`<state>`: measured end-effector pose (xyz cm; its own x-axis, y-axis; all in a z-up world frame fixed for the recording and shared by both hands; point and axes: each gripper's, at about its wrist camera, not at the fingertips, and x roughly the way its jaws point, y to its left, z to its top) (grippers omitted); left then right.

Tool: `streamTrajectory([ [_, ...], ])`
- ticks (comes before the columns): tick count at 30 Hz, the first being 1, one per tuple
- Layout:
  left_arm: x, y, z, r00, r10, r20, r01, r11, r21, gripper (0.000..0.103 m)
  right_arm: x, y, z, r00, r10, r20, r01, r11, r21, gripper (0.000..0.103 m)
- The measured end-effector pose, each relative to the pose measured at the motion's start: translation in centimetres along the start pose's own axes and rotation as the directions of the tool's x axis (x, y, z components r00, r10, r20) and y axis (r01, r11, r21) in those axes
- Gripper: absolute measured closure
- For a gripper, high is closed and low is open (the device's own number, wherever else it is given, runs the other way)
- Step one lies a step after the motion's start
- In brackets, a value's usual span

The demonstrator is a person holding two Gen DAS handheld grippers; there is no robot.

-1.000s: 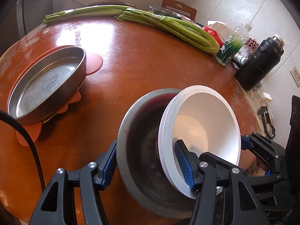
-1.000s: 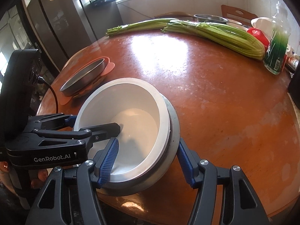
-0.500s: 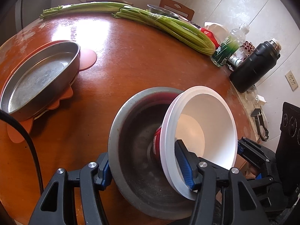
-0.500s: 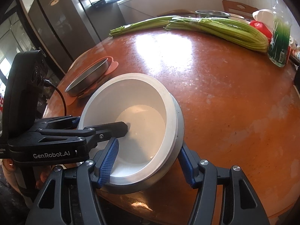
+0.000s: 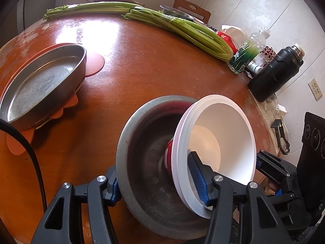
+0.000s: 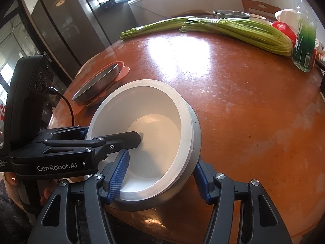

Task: Organize plates and bowls
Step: 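Lift the stacked steel bowl with the left gripper toward the steel tray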

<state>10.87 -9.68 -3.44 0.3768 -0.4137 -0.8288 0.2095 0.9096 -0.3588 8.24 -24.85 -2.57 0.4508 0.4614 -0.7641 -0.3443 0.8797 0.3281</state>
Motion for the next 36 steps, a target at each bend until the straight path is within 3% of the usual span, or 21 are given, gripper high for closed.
streamTrajectory([
  [26,-1.5,-0.6,0.0,0.999,0.011,0.04,-0.011,1.0,0.012,0.047,-1.5,0.3,0.8,1.0,-0.001,0.03,0.001,1.0,-0.023,0.04],
  [36,-3.3,-0.3,-0.1,0.996,0.008,0.09,-0.009,1.0,0.005,0.047,-2.4,1.8,1.6,0.999,-0.002,0.049,0.005,0.998,-0.061,0.04],
])
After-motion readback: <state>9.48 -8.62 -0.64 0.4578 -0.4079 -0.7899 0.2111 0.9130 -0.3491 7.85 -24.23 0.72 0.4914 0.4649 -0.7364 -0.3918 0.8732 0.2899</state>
